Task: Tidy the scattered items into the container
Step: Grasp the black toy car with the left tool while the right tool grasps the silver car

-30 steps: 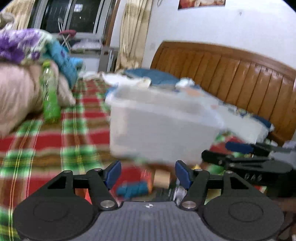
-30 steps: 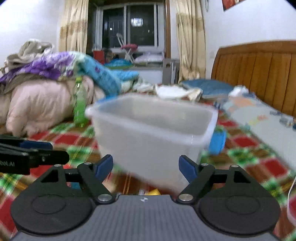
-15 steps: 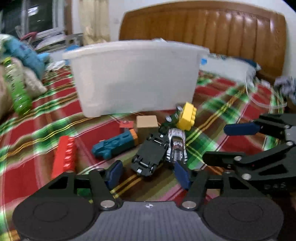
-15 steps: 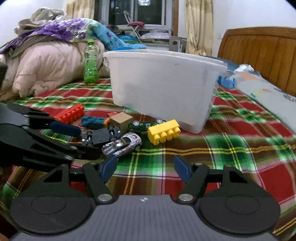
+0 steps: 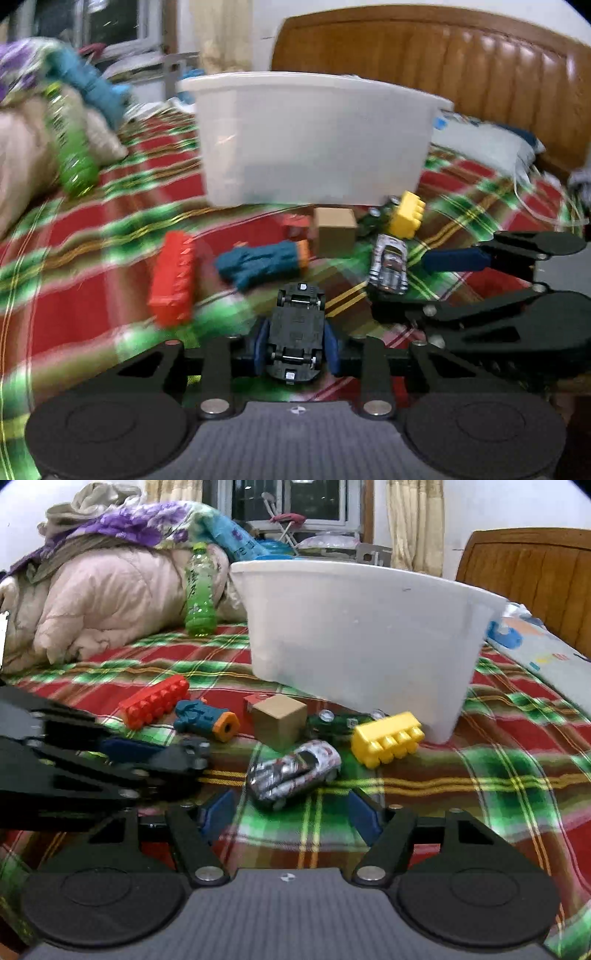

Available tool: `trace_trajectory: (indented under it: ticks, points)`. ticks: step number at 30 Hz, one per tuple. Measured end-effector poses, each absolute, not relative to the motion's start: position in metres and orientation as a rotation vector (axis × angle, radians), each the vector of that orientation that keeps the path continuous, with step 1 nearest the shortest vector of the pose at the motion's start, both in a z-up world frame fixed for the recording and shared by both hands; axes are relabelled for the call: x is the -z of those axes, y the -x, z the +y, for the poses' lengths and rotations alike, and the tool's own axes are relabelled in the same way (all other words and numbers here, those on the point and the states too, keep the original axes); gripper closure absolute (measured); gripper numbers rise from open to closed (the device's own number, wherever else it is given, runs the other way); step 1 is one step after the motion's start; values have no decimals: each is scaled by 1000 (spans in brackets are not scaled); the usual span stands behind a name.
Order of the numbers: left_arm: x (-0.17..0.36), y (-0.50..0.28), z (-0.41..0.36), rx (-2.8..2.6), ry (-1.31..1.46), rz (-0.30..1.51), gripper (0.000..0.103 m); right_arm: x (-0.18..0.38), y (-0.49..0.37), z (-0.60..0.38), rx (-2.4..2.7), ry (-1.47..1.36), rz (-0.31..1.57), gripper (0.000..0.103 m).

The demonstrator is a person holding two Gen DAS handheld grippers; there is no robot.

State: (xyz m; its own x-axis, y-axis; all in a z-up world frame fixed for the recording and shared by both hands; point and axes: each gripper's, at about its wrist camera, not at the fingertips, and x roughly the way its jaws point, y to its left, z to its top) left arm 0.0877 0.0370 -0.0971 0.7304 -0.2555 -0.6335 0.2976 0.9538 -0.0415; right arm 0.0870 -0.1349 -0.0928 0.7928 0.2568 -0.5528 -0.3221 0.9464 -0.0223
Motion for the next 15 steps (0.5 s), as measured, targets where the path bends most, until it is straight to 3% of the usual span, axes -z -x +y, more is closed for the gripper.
trace_trajectory:
  ticks: [7, 15]
  points:
    - [98, -87, 34, 308, -60, 691, 68, 96, -105, -130, -246, 15, 610, 32]
    - [97, -84, 26, 325, -60, 699, 68, 94, -92, -129, -302, 186, 606, 38]
